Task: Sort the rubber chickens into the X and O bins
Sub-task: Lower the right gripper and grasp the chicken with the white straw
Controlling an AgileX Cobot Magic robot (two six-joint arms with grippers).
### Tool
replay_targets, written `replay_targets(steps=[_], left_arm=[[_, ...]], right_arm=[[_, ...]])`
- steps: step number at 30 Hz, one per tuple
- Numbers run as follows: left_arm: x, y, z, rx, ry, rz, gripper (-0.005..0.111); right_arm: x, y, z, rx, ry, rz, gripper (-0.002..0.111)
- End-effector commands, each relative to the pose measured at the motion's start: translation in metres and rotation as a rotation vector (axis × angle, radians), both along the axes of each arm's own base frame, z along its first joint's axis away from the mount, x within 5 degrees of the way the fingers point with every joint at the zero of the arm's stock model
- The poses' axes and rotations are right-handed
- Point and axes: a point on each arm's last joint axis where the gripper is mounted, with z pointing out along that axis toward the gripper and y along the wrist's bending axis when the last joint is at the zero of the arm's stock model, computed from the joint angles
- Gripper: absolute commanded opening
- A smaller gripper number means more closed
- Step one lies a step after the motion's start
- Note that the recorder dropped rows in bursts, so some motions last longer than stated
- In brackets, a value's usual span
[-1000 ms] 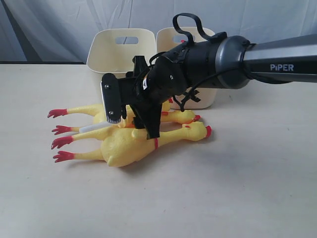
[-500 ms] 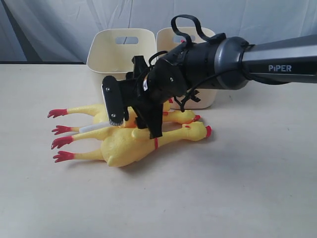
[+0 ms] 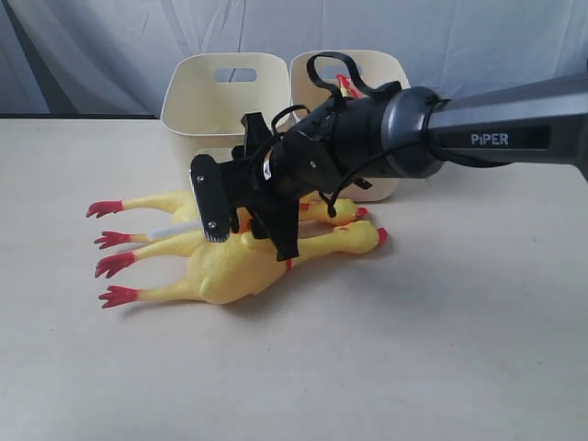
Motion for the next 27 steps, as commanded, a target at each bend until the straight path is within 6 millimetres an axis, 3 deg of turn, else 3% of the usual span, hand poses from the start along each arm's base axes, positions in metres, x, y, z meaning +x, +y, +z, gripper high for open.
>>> replay_targets(steps=[1, 10, 27], left_arm=[[0.0, 0.0, -0.001, -0.006, 0.0, 0.005, 0.0], [0.0, 0.0, -0.001, -0.006, 0.0, 0.005, 0.0], [0.0, 0.0, -0.001, -0.006, 0.0, 0.005, 0.0]], right_arm=[[0.0, -0.001, -0.007, -0.017, 0.019, -0.004, 0.041], [0.0, -0.001, -0.007, -0.017, 0.019, -0.004, 0.0], [-0.007, -0.005, 0.017, 0.017, 0.062, -0.045, -0.001]])
